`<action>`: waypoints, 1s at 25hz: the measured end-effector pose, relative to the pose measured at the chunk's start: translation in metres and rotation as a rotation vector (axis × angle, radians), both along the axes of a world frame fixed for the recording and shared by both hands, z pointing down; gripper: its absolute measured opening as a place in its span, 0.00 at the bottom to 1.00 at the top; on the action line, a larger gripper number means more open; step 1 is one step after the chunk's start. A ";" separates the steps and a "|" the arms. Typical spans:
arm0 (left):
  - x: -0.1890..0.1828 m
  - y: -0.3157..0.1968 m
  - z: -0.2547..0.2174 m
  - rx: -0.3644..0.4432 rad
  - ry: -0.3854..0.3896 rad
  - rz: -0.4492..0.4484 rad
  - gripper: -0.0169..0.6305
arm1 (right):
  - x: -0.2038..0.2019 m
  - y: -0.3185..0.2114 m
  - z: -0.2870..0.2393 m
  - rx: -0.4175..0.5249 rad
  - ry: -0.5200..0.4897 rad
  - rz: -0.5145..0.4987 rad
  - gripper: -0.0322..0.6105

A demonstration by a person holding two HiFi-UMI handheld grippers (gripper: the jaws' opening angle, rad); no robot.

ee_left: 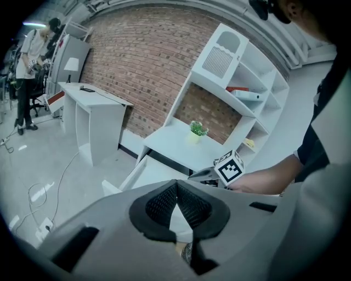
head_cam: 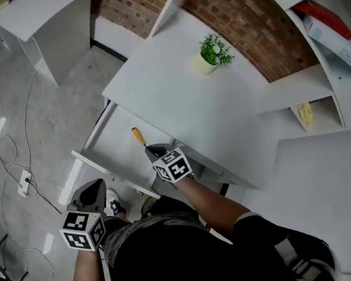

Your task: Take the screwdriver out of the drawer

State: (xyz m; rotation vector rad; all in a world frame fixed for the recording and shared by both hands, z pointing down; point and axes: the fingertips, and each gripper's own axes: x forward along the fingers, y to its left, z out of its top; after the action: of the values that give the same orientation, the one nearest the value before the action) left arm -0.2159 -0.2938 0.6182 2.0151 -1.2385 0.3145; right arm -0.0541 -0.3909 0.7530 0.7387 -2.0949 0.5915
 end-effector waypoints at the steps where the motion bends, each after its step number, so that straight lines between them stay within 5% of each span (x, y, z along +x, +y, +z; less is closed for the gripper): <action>1: 0.000 -0.001 0.002 -0.006 -0.001 -0.008 0.05 | -0.001 -0.003 0.011 -0.008 0.013 -0.013 0.06; 25: -0.005 0.019 0.056 -0.182 -0.025 -0.128 0.05 | 0.019 -0.055 0.179 -0.140 0.245 -0.022 0.15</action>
State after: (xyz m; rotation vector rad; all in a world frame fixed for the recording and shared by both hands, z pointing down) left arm -0.2206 -0.2744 0.6737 1.7740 -1.2997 0.3775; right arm -0.0348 -0.4464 0.9324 0.6718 -1.8149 0.5979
